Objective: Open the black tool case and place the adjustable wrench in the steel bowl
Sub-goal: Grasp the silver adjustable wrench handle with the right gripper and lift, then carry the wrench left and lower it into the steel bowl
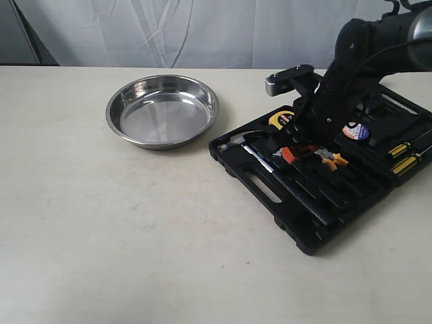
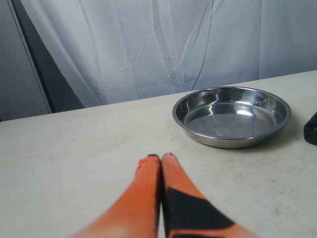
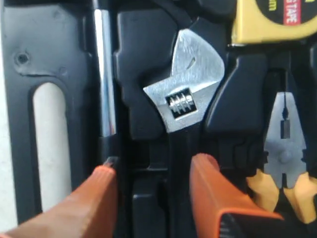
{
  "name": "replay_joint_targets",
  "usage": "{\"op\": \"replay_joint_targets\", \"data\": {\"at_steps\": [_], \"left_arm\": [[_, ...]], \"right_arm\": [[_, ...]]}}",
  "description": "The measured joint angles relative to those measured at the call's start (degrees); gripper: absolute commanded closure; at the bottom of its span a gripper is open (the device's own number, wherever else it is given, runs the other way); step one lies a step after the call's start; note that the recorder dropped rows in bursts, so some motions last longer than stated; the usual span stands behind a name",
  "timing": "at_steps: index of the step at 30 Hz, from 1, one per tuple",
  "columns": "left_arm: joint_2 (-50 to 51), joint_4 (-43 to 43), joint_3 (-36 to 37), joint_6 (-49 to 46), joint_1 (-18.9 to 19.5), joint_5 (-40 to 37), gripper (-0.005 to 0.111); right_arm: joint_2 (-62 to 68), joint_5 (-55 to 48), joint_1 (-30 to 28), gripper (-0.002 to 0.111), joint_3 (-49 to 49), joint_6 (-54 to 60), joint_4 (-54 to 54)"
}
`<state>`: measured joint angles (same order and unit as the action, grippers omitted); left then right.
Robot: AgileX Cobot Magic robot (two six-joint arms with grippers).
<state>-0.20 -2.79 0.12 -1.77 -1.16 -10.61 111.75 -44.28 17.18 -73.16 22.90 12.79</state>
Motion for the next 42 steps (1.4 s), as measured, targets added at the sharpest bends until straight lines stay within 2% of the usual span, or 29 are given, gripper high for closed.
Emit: {"op": "replay_joint_targets", "data": {"at_steps": [14,16,20,29,38,42], "left_arm": [[0.0,0.0,0.0,0.0,0.0,0.0,0.106],[0.0,0.0,0.0,0.0,0.0,0.0,0.106],[0.0,0.0,0.0,0.0,0.0,0.0,0.106],[0.0,0.0,0.0,0.0,0.0,0.0,0.106],[0.0,0.0,0.0,0.0,0.0,0.0,0.106],[0.0,0.0,0.0,0.0,0.0,0.0,0.106]], "right_arm": [[6.7,3.3,0.0,0.066,0.0,-2.2,-4.8],[6.9,3.3,0.1,0.074,-0.1,-1.9,-5.0],[7.3,3.4,0.2,0.11,-0.1,-1.5,-5.3],[6.4,3.4,0.3,0.108,-0.1,-1.9,-5.0],[-3.5,2.7,1.2,0.108,0.5,-2.9,-0.7],[-3.6,8.3,3.8,0.108,0.5,-2.9,0.4]]}}
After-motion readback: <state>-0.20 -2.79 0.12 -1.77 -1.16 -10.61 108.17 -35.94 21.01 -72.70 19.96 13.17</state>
